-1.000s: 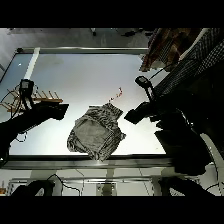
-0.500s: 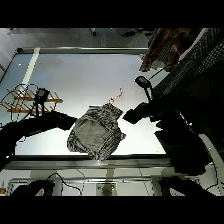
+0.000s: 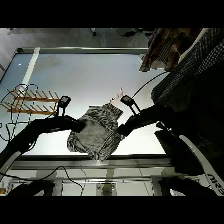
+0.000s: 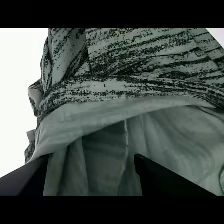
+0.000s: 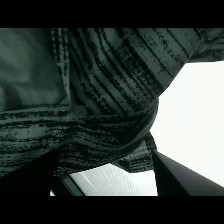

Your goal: Fold the clothes and pants, and hang the long-sleeved shirts on hangers.

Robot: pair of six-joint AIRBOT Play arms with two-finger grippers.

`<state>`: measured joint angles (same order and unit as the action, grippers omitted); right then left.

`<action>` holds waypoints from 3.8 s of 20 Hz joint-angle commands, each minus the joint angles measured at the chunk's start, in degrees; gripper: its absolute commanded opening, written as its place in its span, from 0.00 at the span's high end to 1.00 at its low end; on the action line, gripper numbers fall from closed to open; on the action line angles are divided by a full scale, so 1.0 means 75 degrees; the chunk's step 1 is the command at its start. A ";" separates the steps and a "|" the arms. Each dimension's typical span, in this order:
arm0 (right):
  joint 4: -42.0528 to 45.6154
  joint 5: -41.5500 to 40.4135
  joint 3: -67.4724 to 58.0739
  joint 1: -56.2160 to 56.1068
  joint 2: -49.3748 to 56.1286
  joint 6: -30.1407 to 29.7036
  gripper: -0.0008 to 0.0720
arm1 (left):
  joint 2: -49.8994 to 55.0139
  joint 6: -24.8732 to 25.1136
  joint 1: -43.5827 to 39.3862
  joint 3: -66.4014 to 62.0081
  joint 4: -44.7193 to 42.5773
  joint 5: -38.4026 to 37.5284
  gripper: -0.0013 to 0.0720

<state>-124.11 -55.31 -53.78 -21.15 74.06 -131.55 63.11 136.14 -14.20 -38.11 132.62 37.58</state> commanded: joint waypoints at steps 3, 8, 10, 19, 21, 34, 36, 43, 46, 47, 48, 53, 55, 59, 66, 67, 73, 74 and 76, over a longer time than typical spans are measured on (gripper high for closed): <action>-0.0367 0.0510 0.0216 -0.0061 0.1084 -0.0420 0.04 | 0.0207 0.1696 -0.0061 0.0000 0.0924 -0.1236 0.01; -0.0551 0.1058 0.0184 -0.0271 0.1361 -0.0662 0.06 | 0.0318 0.3284 -0.0230 0.0000 0.1702 -0.1329 0.02; -0.0595 0.1116 0.0169 -0.0484 0.1364 -0.0982 0.57 | 0.0460 0.3520 -0.0460 0.0000 0.1705 -0.1364 0.36; -0.0187 0.0023 -0.0758 -0.0554 -0.0236 -0.0539 0.91 | -0.1078 0.2961 -0.0256 -0.0315 0.1702 -0.2253 0.95; 0.0038 0.0038 -0.1000 -0.0545 -0.1026 -0.0478 0.91 | -0.1996 0.2964 -0.0041 -0.0446 0.1699 -0.2279 0.95; 0.1615 -0.1122 -0.3174 -0.0545 -0.3856 0.0458 0.91 | -0.4934 0.3375 0.0184 -0.1390 0.1207 0.0554 0.94; 0.1615 -0.1763 -0.3171 -0.0545 -0.3806 0.0458 0.91 | -0.4287 0.4261 0.0134 -0.1338 0.1364 0.2203 0.66; 0.1588 -0.2247 -0.2809 -0.0551 -0.3756 0.0443 0.91 | -0.0717 0.4654 -0.1370 -0.1262 0.1810 0.2331 0.07; 0.1585 -0.2250 -0.2809 -0.0551 -0.3756 0.0423 0.91 | 0.0466 0.4654 -0.2011 -0.1373 0.1816 0.1113 0.07; 0.1585 -0.2256 -0.2809 -0.0551 -0.3756 0.0423 0.91 | 0.0717 0.4654 -0.2174 -0.1513 0.1816 0.0883 0.07; 0.1585 -0.2261 -0.2809 -0.0551 -0.3756 0.0420 0.91 | 0.0892 0.4654 -0.2328 -0.1696 0.1818 0.0854 0.07; 0.1454 -0.2439 -0.2809 -0.0551 -0.3756 0.0423 0.91 | 0.1177 0.4651 -0.3127 -0.2326 0.1795 -0.0093 0.07; 0.1215 -0.2585 -0.2809 -0.0554 -0.3756 0.0393 0.91 | 0.1207 0.4651 -0.3293 -0.2326 0.1813 -0.0729 0.25; 0.1207 -0.2614 -0.2809 -0.0551 -0.3756 0.0393 0.91 | 0.1201 0.4651 -0.3276 -0.2326 0.1647 -0.0898 0.95; 0.2824 -0.2734 -0.2809 -0.0551 -0.3756 0.0475 0.91 | -0.0172 0.4019 -0.1877 -0.2326 0.1582 -0.1906 0.95; 0.2949 -0.2687 -0.2809 -0.0551 -0.3756 0.0478 0.91 | -0.0577 0.4022 -0.1649 -0.2326 0.1580 -0.1909 0.95; 0.2833 -0.1448 -0.2812 -0.0551 -0.3756 0.0676 0.91 | -0.3019 0.4019 -0.0828 -0.2337 0.0915 -0.2197 0.95; 0.2570 -0.1241 -0.2812 -0.0551 -0.3756 0.0667 0.91 | -0.3389 0.4019 -0.0831 -0.2352 0.0731 -0.2197 0.95; 0.2165 -0.0906 -0.2812 -0.0551 -0.3759 0.0647 0.91 | -0.3963 0.4022 -0.0831 -0.2457 0.0688 -0.2194 0.95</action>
<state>-105.01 -66.85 -74.89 -25.30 45.89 -126.96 40.27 166.45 -21.32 -55.90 139.92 22.09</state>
